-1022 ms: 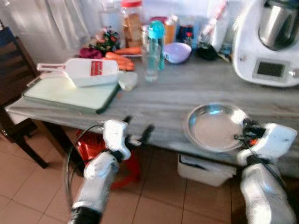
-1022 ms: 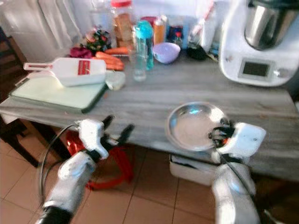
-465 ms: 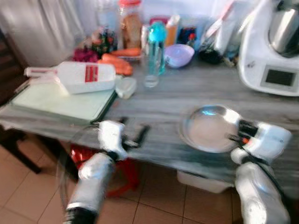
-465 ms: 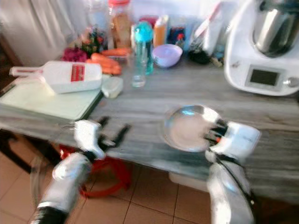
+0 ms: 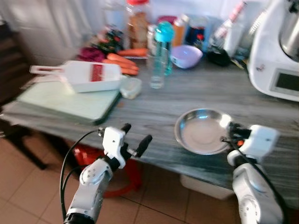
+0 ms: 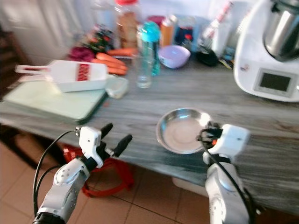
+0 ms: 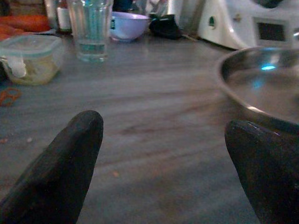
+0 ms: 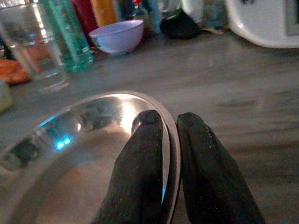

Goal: Setting the table

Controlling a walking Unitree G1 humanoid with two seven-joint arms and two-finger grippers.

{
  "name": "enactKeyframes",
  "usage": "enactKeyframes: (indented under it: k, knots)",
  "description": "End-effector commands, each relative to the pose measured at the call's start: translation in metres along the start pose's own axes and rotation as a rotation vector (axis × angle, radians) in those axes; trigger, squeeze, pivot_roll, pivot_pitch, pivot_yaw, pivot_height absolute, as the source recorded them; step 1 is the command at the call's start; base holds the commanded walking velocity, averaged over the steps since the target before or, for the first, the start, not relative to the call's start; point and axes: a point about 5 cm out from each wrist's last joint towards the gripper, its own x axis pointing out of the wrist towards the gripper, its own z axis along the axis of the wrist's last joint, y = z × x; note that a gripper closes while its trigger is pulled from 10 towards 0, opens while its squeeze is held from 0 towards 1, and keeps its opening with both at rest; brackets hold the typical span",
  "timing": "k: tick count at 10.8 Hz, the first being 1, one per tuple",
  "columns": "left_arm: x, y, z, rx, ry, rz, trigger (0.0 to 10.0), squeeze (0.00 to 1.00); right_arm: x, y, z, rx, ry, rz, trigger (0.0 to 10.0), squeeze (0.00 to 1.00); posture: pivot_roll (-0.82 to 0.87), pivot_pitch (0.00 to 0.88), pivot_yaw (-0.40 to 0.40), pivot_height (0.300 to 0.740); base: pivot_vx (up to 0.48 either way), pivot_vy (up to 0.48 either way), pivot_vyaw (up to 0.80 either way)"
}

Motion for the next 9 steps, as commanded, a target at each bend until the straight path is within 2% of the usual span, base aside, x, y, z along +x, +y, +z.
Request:
enactKeyframes:
  k: [1, 2, 4, 5, 9]
  knots:
    - [0.002, -0.006, 0.003, -0.010, 0.002, -0.061, 10.0, 0.00, 0.004, 0.000, 0.001, 0.013, -0.008, 0.000, 10.0, 0.00, -0.03, 0.062, 0.044, 0.740, 0.000, 0.000, 0.00]
    - [-0.001, -0.012, 0.000, -0.023, 0.044, -0.162, 10.0, 0.00, 0.007, 0.002, -0.004, 0.011, 0.011, 0.003, 10.0, 0.00, -0.03, 0.063, 0.045, 0.740, 0.000, 0.000, 0.00]
    - [-0.003, -0.016, -0.001, -0.025, 0.084, -0.267, 10.0, 0.00, 0.010, 0.003, -0.013, 0.012, 0.052, 0.013, 10.0, 0.00, -0.03, 0.064, 0.043, 0.740, 0.000, 0.000, 0.00]
    - [-0.003, -0.015, 0.000, 0.023, 0.105, -0.303, 10.0, 0.00, 0.011, 0.011, -0.021, 0.028, 0.093, 0.075, 10.0, 0.00, -0.03, 0.061, 0.047, 0.740, 0.000, 0.000, 0.00]
    - [0.000, -0.010, 0.002, 0.043, 0.120, -0.326, 10.0, 0.00, 0.017, 0.013, -0.029, 0.022, 0.121, 0.042, 10.0, 0.00, -0.03, 0.050, 0.069, 0.740, 0.000, 0.000, 0.00]
